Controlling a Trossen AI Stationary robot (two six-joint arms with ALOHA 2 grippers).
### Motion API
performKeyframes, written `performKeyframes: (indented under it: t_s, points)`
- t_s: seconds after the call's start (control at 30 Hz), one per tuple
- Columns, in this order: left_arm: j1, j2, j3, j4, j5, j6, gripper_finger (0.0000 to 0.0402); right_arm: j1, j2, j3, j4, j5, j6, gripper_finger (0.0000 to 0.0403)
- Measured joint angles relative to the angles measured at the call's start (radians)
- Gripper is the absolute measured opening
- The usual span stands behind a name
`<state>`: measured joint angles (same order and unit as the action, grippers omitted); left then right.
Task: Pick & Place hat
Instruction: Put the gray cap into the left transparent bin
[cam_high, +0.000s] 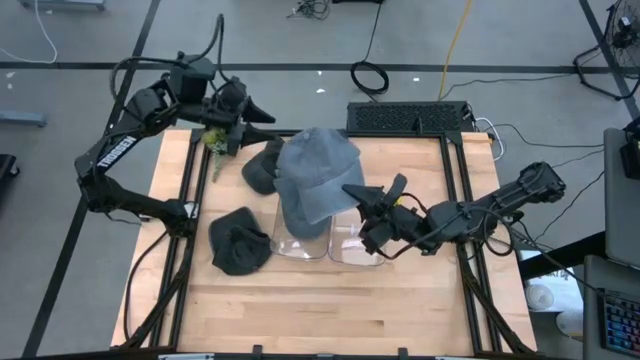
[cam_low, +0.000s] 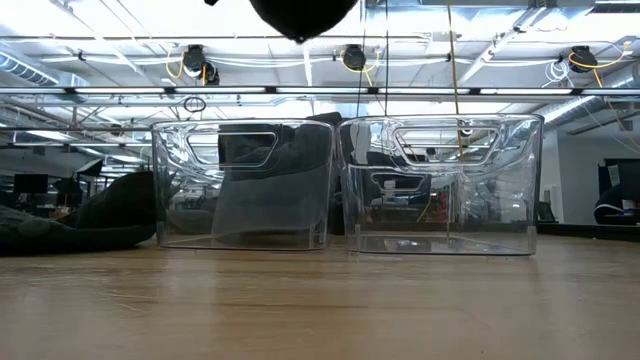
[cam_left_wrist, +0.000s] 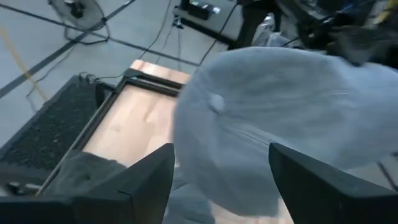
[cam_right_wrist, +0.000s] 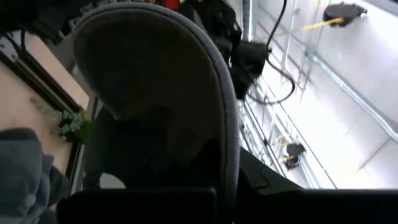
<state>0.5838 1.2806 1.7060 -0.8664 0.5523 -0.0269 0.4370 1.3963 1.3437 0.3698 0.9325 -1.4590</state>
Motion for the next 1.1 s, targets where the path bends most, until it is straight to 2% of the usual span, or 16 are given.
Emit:
performKeyframes:
  t_s: [0.1,0.63,0.77,0.93,1.1]
  points:
    - [-0.017,0.007,0.002,-0.008,-0.06,-0.001,0.0271,0.0,0.011,0.0,0.019,-0.022,-0.005,0.0]
    - [-0.121,0.103,0.003,0.005,-0.076,-0.04,0.0271,0.003,0.018,0.002,0.021,-0.048,0.007,0.0]
    - [-0.135,0.123,0.003,0.044,-0.088,-0.085,0.0271,0.003,0.018,0.002,0.021,-0.049,0.027,0.0]
    - [-0.141,0.123,0.003,0.143,-0.055,-0.191,0.0271,0.003,0.017,0.002,0.015,-0.073,0.058,0.0]
    - [-0.155,0.14,0.002,0.075,-0.051,-0.227,0.0271,0.003,0.017,0.001,0.014,-0.098,0.056,0.0]
